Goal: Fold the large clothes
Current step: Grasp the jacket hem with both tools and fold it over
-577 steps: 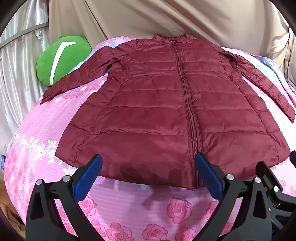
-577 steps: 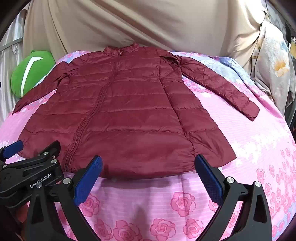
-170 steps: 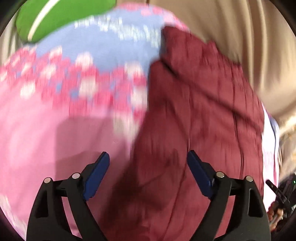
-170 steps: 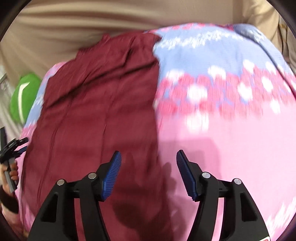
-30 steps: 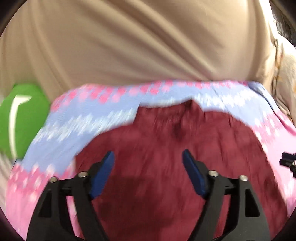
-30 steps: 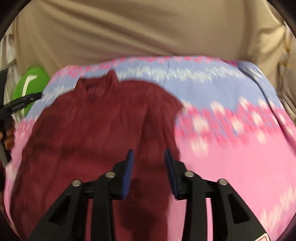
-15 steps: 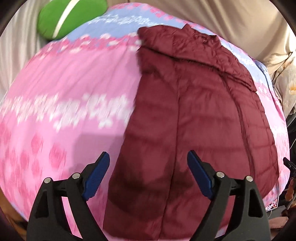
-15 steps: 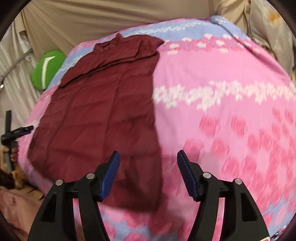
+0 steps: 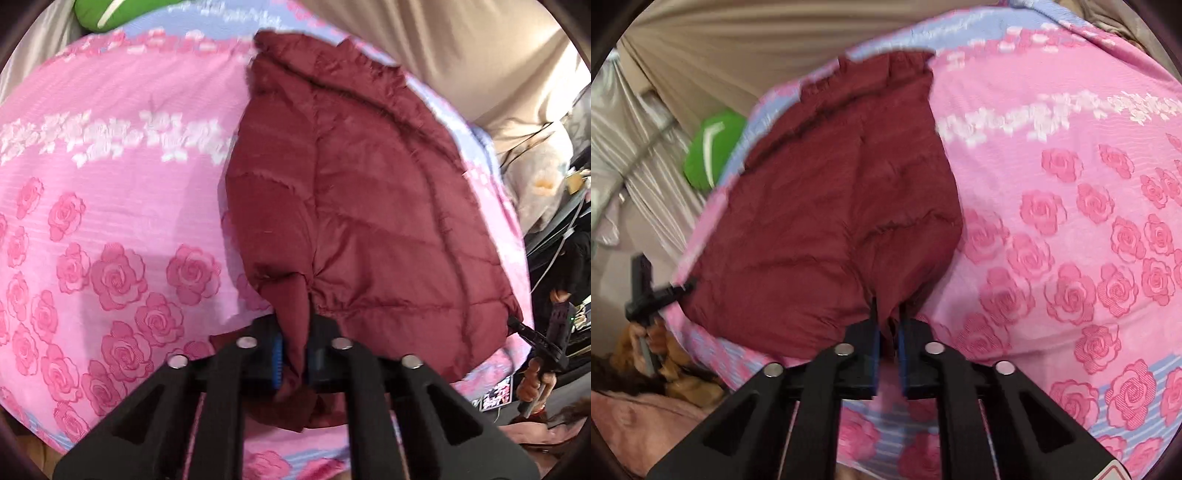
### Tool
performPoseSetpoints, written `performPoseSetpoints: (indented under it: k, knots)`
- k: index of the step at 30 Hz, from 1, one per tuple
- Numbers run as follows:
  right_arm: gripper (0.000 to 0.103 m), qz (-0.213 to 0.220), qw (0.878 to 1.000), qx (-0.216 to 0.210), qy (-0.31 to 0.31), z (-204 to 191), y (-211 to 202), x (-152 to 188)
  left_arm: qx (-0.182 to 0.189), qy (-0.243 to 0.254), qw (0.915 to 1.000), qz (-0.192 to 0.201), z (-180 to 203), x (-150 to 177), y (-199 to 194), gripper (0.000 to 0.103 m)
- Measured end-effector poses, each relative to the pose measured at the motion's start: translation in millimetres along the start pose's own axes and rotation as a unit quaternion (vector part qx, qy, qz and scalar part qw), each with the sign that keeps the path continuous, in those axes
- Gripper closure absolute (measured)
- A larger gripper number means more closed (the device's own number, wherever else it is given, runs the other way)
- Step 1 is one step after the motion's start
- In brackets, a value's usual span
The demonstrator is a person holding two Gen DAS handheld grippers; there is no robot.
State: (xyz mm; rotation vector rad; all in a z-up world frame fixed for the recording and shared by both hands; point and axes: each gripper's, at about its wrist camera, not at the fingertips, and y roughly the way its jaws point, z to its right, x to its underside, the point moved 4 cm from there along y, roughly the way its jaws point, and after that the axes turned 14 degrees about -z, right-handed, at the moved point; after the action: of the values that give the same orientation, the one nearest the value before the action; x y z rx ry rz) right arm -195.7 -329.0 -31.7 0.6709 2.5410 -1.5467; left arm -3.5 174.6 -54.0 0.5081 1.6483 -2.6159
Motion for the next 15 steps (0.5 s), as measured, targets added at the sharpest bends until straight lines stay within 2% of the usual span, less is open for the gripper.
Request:
performPoseSetpoints:
  k: [3,6,7,11,12,15]
  knots:
    - [0.100,0.068,0.997,0.003,-0.036,-23,-38,-2,0.036,0.009,0.9976,0.058,10,0,-42,0.100]
    - [0.100,0.136,0.989,0.011,-0.059,-44,-87,-7,0.067,0.032,0.9893,0.125,30,1,-97,0.101]
    - [0.100,0.155,0.986,0.014,-0.064,-49,-100,-9,0.067,0.043,0.9848,0.155,38,2,-120,0.101]
    - [0.100,0.248,0.967,0.014,-0.063,-66,-162,-18,0.080,0.061,0.9696,0.223,60,-5,-170,0.101]
    - [0.100,0.259,0.964,0.010,-0.062,-66,-171,-23,0.086,0.064,0.9662,0.234,65,-10,-179,0.101]
    - [0.101,0.298,0.952,0.006,-0.067,-79,-191,-51,0.067,0.078,0.9606,0.258,78,-40,-190,0.101]
